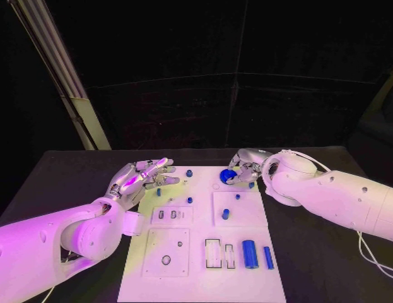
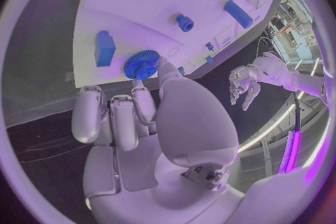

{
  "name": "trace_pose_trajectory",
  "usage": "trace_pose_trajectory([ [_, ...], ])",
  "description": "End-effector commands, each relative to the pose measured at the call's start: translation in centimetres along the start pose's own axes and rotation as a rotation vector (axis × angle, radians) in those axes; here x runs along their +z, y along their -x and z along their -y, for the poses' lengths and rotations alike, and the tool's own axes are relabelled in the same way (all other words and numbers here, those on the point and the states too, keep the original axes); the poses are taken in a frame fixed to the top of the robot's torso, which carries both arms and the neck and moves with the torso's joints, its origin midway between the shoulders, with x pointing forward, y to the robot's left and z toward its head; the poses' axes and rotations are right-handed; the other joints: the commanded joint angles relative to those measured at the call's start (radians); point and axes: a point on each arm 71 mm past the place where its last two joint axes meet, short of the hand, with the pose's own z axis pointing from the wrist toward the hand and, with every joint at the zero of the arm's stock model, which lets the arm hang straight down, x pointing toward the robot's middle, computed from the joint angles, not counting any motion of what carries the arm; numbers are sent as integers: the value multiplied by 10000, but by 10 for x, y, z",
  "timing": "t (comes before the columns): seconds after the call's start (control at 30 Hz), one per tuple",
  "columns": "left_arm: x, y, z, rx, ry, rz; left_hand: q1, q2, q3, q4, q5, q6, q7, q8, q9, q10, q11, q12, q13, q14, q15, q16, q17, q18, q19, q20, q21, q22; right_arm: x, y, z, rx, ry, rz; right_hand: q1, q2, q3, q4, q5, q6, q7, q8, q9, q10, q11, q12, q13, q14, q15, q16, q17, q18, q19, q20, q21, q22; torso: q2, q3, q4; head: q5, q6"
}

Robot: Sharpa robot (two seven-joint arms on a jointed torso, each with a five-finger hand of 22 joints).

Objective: Assemble the parts on the task board

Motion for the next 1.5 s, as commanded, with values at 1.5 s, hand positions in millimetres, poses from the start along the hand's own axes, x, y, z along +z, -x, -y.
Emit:
trace_pose_trajectory([
  [1.5,0,-2,1,-270,-8,-391,64,78,60,-167,-14,-14,-37,-10,-2,-38,-10,-115,-10,-50,40,-73,37,66,38,30,-75,-43,-11,8,-61,-1372,1719,1921,-174,-37,689,-78,572,942,-201,439,-45,383,-172,502,794,585,-117,147,373,-239,354,-137,274,609,-11,-13,30,33,-1],
])
